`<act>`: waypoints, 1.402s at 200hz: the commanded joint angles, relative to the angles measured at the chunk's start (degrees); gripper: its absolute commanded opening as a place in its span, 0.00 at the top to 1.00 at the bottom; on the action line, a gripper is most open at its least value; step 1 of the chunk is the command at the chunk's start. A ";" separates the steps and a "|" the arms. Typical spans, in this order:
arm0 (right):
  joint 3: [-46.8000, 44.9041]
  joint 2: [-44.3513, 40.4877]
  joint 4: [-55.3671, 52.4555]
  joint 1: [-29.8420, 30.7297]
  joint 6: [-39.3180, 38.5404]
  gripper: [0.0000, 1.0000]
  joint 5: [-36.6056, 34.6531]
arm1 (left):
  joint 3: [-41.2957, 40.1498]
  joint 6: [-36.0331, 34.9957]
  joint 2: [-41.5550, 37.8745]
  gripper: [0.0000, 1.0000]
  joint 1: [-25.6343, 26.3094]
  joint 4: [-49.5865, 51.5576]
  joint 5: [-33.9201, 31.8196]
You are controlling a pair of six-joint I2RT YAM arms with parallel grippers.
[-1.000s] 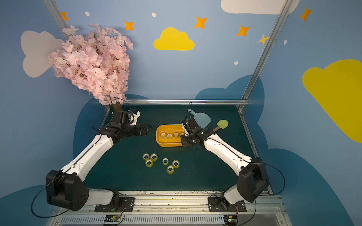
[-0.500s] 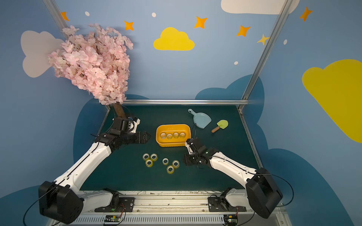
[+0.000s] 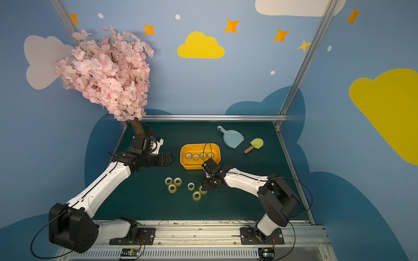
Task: Put the transparent tape into the storage box
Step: Pick up the tape at the center of the board.
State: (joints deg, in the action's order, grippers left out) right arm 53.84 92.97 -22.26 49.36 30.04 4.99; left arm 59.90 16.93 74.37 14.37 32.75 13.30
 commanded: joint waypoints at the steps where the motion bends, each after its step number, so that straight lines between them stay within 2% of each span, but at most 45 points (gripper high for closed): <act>1: 1.99 3.49 -3.65 0.59 0.44 0.58 -4.55 | 1.45 0.12 0.33 0.00 0.04 1.70 0.43; 23: 3.11 5.42 -5.55 1.43 1.11 0.58 -6.39 | 1.40 -0.12 -0.10 0.00 -0.04 1.57 0.41; 36: 2.90 5.73 -5.34 1.91 1.25 0.58 -6.64 | 1.40 -0.10 -0.20 0.00 -0.04 1.59 -1.73; 78: 2.71 6.96 -7.44 2.14 2.12 0.62 -8.87 | 1.62 0.21 -0.59 0.00 -0.05 1.96 -1.22; 119: 3.57 7.69 -9.55 2.05 1.86 0.70 -10.33 | 1.85 -0.25 -1.93 0.00 -0.13 2.32 -3.08; 152: 2.45 5.71 -8.41 1.71 0.38 0.71 -9.53 | 0.04 -0.54 -4.35 0.00 -0.11 0.31 -3.81; 198: 3.64 0.91 -8.82 1.17 -1.26 0.96 -8.16 | 0.48 -0.67 -3.40 0.00 -0.22 0.73 -4.11; 211: 3.41 -1.45 -8.59 1.17 -2.02 1.00 -7.85 | 0.57 -0.68 -2.93 0.00 -0.21 1.06 -3.72; 255: 4.37 -9.56 -10.78 0.35 -5.03 1.00 -7.69 | 0.71 -0.84 -1.87 0.00 -0.15 1.53 -4.73; 280: 7.89 -11.40 -12.86 -0.57 -3.68 1.00 -11.34 | 0.81 -0.97 -0.80 0.00 -0.21 1.52 -4.86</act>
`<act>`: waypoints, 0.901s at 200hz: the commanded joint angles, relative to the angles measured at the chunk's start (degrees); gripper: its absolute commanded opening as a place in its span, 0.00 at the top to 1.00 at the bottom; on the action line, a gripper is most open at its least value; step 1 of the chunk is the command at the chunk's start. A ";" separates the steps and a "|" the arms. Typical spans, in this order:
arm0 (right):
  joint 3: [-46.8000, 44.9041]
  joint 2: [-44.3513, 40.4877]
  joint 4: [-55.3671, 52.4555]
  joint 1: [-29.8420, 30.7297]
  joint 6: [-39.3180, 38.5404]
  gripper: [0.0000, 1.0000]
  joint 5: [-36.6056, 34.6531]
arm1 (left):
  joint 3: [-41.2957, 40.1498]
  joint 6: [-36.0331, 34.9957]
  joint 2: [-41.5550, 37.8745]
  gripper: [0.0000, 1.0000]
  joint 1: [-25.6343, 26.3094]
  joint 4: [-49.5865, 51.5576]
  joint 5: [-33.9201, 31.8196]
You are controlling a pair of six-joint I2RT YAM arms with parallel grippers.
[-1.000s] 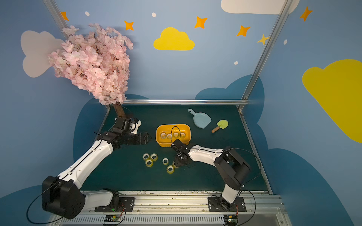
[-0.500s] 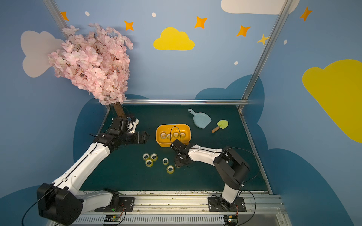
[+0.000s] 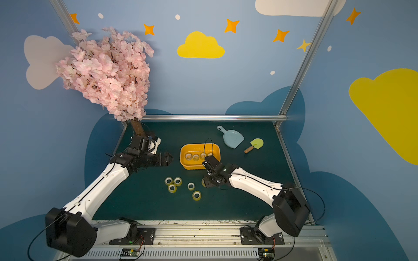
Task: Put the transparent tape into the storage box
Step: Pick up the tape at the center of the board, then place the tape in the storage box.
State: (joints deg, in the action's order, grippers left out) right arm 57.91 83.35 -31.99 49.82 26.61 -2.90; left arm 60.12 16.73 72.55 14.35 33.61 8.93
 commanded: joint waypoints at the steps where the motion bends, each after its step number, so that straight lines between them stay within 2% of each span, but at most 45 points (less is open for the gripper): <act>1: 3.98 -1.79 -3.11 -1.08 -0.25 1.00 -3.57 | 0.60 -0.75 1.06 0.00 -0.19 0.67 -0.40; 18: 7.21 -0.46 -0.76 -2.01 -3.35 1.00 -2.79 | -0.33 -0.65 3.04 0.00 -0.29 -0.58 1.71; 29: 11.07 1.99 -0.91 -2.95 -4.69 1.00 -1.52 | 1.20 -1.16 5.90 0.00 -0.34 2.06 2.97; 43: 16.87 6.68 -2.11 -4.43 -5.09 1.00 -0.11 | 4.93 -1.65 9.84 0.00 -0.29 7.01 2.92; 63: 25.15 14.80 -4.70 -6.51 -4.77 1.00 1.69 | 6.92 -1.51 12.72 0.00 -0.29 9.00 3.48; 88: 36.69 26.12 -11.40 -8.65 -7.56 1.00 7.26 | 5.93 -1.18 11.51 0.00 -0.29 8.29 3.55; 130: 51.25 41.54 -18.30 -8.88 -9.75 1.00 9.72 | 5.26 -1.70 8.22 0.00 -0.36 7.73 1.81; 180: 54.23 47.35 -19.01 -6.39 -8.97 1.00 10.81 | 5.27 -1.36 6.65 0.00 -1.06 7.53 1.33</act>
State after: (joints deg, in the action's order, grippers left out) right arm 109.82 129.93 -48.21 41.80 17.93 6.42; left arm 65.45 15.79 79.96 13.87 40.27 10.48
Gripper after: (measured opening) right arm 0.140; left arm 0.999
